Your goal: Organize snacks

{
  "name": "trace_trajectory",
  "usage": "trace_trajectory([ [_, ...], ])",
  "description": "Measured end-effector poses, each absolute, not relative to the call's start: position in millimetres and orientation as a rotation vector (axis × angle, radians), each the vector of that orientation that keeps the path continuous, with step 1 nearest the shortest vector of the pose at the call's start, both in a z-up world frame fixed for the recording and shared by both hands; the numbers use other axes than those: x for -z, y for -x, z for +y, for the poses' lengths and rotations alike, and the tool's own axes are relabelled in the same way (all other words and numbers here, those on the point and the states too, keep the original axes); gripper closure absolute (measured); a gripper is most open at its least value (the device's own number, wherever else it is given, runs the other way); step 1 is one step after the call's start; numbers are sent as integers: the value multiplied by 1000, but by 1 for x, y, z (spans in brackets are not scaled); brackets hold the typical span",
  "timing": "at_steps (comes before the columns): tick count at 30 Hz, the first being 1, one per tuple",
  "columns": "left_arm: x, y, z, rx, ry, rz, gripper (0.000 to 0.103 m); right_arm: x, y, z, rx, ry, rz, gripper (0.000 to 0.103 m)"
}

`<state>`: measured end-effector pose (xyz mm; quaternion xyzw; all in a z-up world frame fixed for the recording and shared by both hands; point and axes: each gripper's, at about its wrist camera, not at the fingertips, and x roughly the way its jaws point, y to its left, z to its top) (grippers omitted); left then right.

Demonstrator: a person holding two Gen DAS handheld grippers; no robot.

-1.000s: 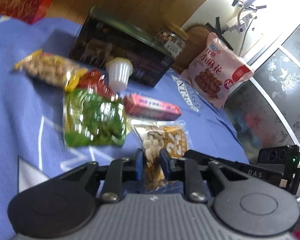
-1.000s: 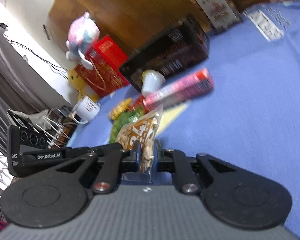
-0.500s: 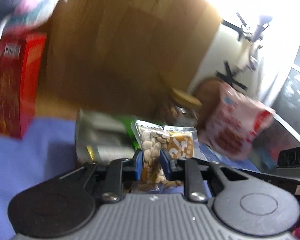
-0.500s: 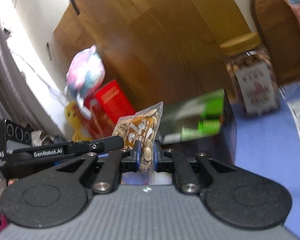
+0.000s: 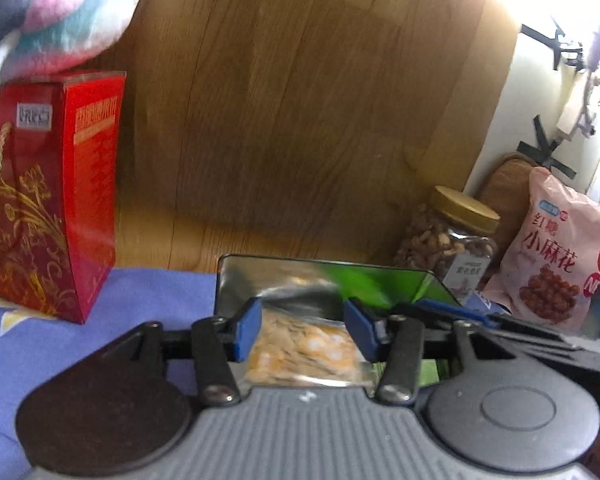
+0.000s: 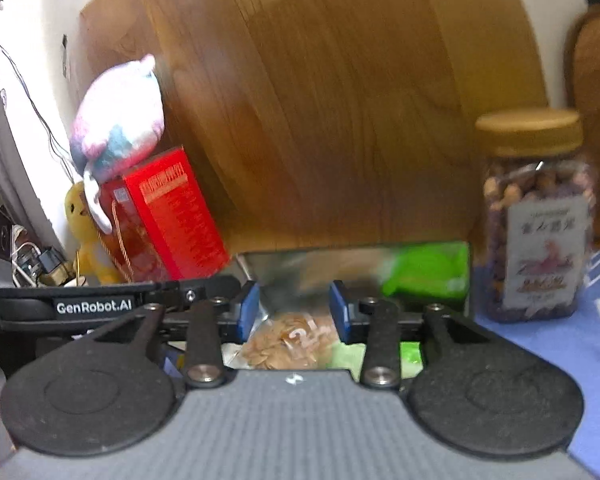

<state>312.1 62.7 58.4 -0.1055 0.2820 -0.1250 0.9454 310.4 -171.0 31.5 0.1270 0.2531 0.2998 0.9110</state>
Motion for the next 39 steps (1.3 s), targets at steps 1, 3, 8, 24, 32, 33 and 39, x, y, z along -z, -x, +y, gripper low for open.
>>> trace_trajectory([
  [1, -62, -306, 63, 256, 213, 562, 56, -34, -306, -176, -614, -267, 506, 61],
  [3, -71, -291, 66, 266, 228, 541, 56, -40, -299, -190, -611, -292, 482, 61],
  [8, -66, -240, 78, 336, 305, 543, 56, -32, -251, -206, -666, -364, 529, 61],
  [24, -5, -141, 109, 303, 480, 684, 56, 24, -281, -141, -617, -373, 832, 66],
  [32, -10, -111, 129, 349, 525, 656, 51, -24, -187, -141, -919, 51, 691, 66],
  [33, -9, -110, 128, 361, 526, 661, 51, -24, -173, -139, -967, 125, 694, 66],
  [39, 0, -106, 108, 414, 514, 717, 51, -8, -97, -130, -1129, 524, 619, 66],
])
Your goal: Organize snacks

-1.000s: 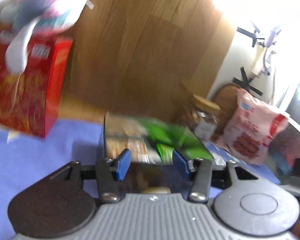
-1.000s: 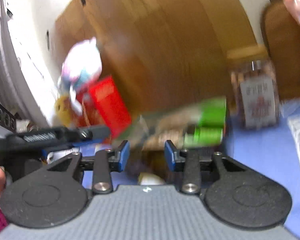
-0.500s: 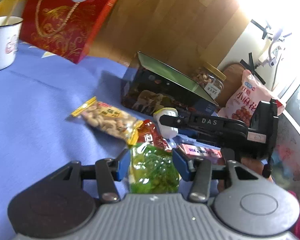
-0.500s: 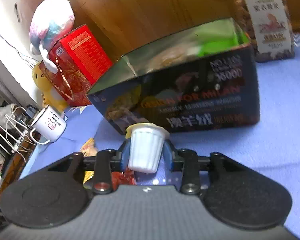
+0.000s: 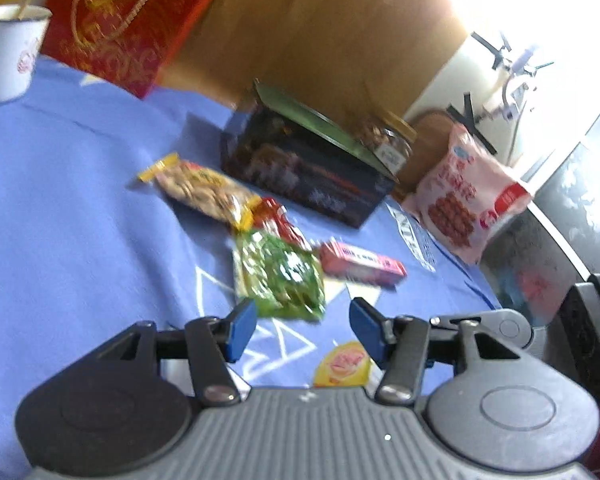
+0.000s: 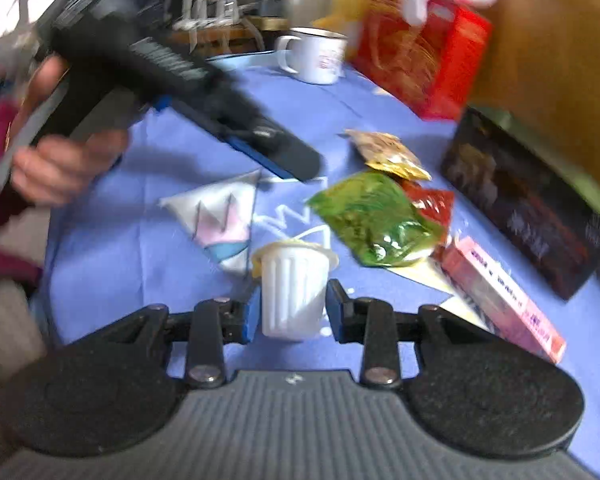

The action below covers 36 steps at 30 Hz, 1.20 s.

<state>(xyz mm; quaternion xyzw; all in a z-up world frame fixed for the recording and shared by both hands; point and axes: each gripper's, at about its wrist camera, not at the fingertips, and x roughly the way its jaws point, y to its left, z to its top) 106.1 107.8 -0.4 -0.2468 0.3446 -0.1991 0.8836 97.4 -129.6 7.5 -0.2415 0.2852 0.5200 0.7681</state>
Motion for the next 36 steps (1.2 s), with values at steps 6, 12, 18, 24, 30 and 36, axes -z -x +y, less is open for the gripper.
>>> trace_trajectory([
  [6, 1, -99, 97, 440, 484, 736, 50, -4, -92, -135, -1059, 462, 592, 59],
  [12, 2, -91, 108, 460, 517, 729, 49, -2, -82, -163, -989, 301, 603, 42],
  [18, 1, -86, 100, 525, 507, 737, 49, 4, -76, -189, -934, 33, 652, 42],
  [24, -2, -88, 75, 562, 431, 748, 51, 8, -76, -188, -904, -94, 686, 43],
  [30, 6, -94, 61, 526, 359, 801, 67, 10, -76, -177, -889, -65, 687, 46],
  [36, 8, -93, 67, 537, 385, 803, 68, 13, -79, -172, -880, -56, 674, 63],
])
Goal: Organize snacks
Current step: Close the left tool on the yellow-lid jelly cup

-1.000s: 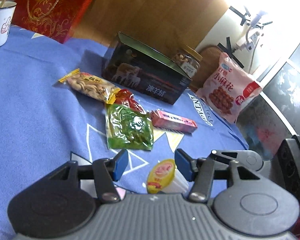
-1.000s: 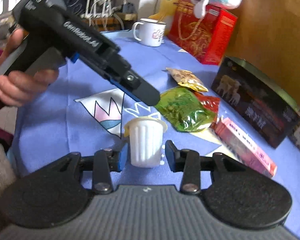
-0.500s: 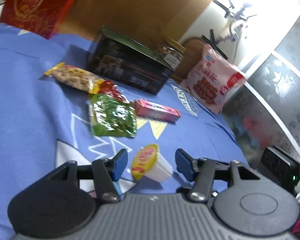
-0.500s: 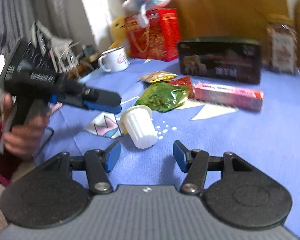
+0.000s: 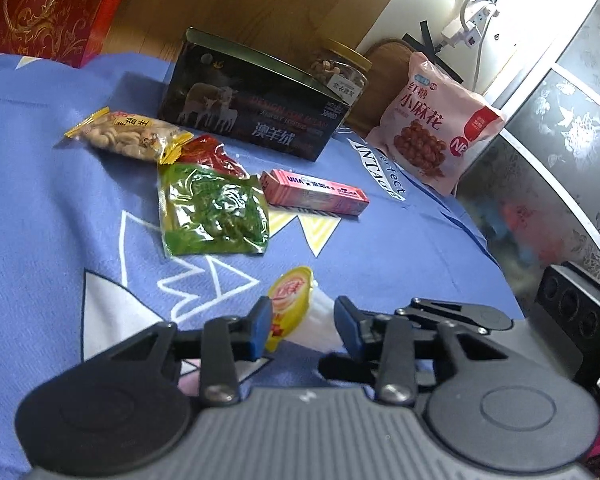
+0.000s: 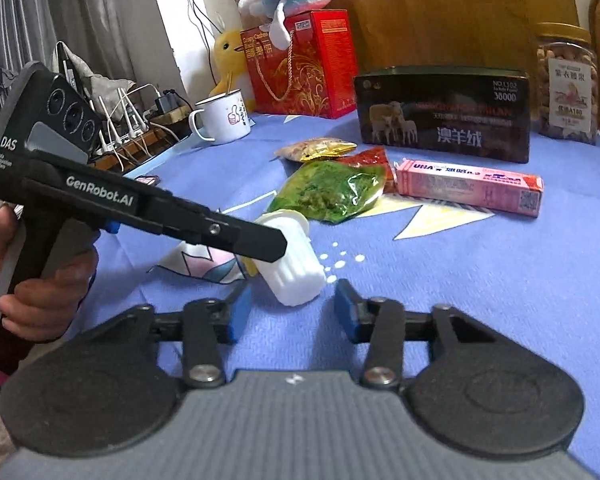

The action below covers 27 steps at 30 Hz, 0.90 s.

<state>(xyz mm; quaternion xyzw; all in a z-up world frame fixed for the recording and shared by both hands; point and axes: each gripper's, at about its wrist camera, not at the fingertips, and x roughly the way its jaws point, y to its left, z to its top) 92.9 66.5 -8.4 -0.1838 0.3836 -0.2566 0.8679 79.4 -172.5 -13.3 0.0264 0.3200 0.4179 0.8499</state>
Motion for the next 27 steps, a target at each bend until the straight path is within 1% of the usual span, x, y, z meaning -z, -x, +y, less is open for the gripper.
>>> trace_trajectory([
  [1, 8, -93, 66, 537, 380, 801, 68, 14, -81, -173, -879, -63, 677, 68],
  [2, 8, -92, 65, 533, 375, 798, 68, 14, -82, -173, -876, -72, 681, 69],
  [9, 9, -90, 65, 537, 393, 806, 68, 14, -82, -177, -882, -93, 686, 70],
  [12, 10, -90, 64, 549, 404, 820, 70, 13, -82, -182, -879, -119, 685, 74],
  [14, 12, -91, 65, 551, 412, 837, 68, 13, -81, -187, -866, -126, 679, 73],
  [15, 13, -91, 66, 554, 419, 840, 68, 12, -81, -188, -868, -120, 678, 71],
  [23, 16, -94, 72, 574, 458, 852, 68, 12, -82, -177, -896, -9, 663, 70],
  [24, 17, -94, 73, 574, 464, 852, 68, 12, -82, -175, -900, 0, 659, 68],
  [26, 18, -95, 76, 571, 480, 855, 68, 12, -82, -170, -894, 25, 645, 68],
  [27, 19, -95, 78, 569, 490, 857, 69, 12, -83, -169, -891, 34, 643, 70],
])
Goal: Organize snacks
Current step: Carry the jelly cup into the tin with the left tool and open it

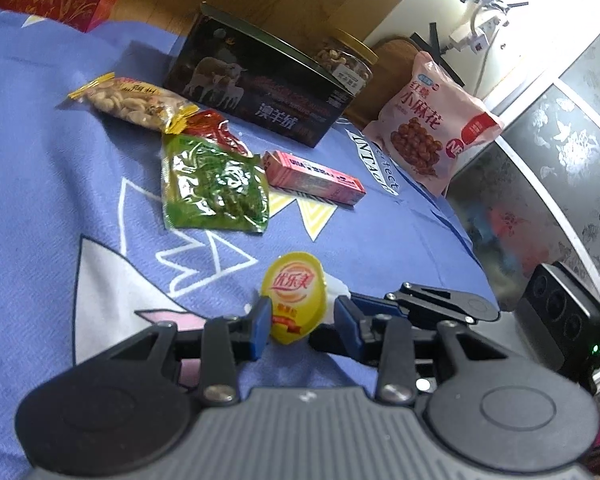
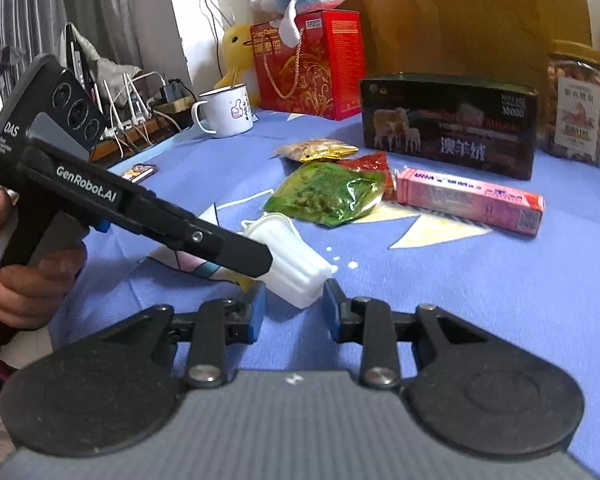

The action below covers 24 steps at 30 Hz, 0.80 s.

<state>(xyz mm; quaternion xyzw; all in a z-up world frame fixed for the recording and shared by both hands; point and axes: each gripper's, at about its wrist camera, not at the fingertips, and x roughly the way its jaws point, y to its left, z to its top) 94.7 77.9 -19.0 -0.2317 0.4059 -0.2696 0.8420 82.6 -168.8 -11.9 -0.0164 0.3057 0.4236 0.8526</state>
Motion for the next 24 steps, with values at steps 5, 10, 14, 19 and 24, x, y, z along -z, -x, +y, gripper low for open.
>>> trace_trajectory([
  [5, 19, -94, 78, 580, 496, 855, 74, 10, -82, -170, -875, 34, 636, 73],
  [10, 11, -101, 74, 597, 478, 841, 74, 2, -86, -173, -847, 18, 604, 82],
  [14, 8, -109, 71, 607, 469, 835, 74, -1, -94, -173, -827, 27, 591, 83],
  [19, 14, -113, 70, 596, 459, 863, 76, 5, -99, -172, -830, 46, 612, 81],
  [24, 17, -115, 75, 575, 452, 870, 75, 9, -102, -173, -869, 65, 644, 77],
])
